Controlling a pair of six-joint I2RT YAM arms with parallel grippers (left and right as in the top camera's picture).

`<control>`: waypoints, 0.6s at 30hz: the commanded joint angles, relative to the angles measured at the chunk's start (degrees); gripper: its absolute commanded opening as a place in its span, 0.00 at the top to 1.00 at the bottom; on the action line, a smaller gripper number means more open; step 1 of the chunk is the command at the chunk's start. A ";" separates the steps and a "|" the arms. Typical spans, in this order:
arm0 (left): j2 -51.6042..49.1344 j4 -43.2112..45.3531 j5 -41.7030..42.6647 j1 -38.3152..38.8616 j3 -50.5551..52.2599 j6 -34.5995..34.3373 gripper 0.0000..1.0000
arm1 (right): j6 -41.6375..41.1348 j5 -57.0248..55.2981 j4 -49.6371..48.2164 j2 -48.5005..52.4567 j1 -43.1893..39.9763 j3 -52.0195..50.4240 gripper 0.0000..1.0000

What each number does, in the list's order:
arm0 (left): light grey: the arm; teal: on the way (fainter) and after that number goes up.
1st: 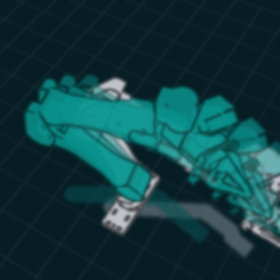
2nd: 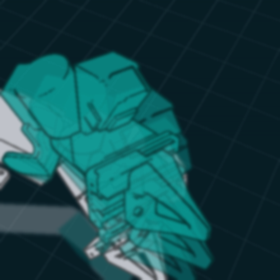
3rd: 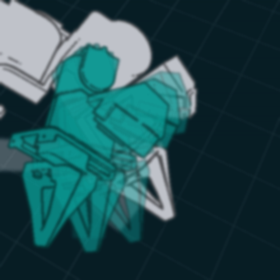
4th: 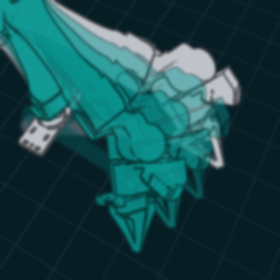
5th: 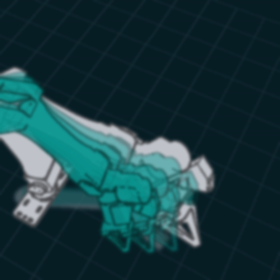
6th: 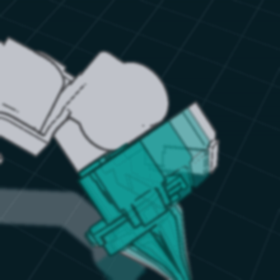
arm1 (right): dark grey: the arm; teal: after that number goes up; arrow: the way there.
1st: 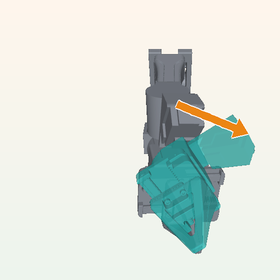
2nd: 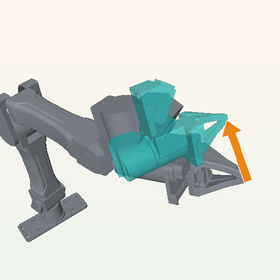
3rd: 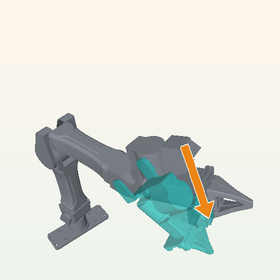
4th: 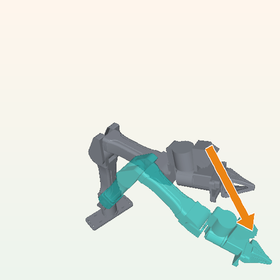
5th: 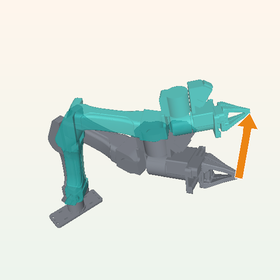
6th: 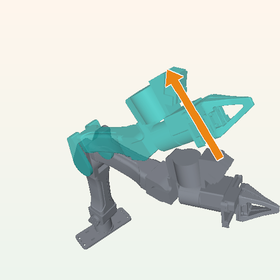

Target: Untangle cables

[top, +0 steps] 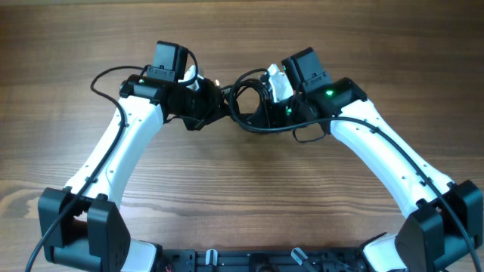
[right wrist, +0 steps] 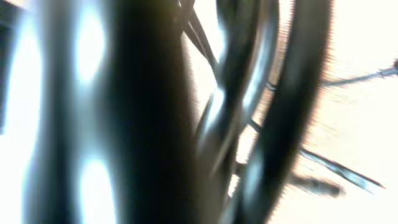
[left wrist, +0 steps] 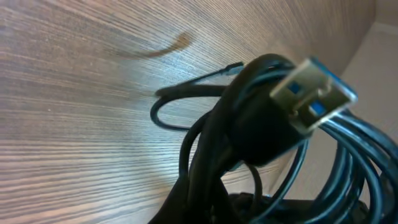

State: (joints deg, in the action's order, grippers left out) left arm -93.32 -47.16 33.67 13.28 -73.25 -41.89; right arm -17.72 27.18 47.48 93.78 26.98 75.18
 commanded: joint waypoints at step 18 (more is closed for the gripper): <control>0.72 -0.59 -19.87 -3.08 -0.26 10.25 0.96 | 1.36 -19.93 7.19 -0.31 -8.20 -0.61 0.96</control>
State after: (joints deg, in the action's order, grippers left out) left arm -93.32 -47.55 17.78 10.55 -73.25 -34.54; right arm -17.52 7.84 54.85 93.76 20.16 74.50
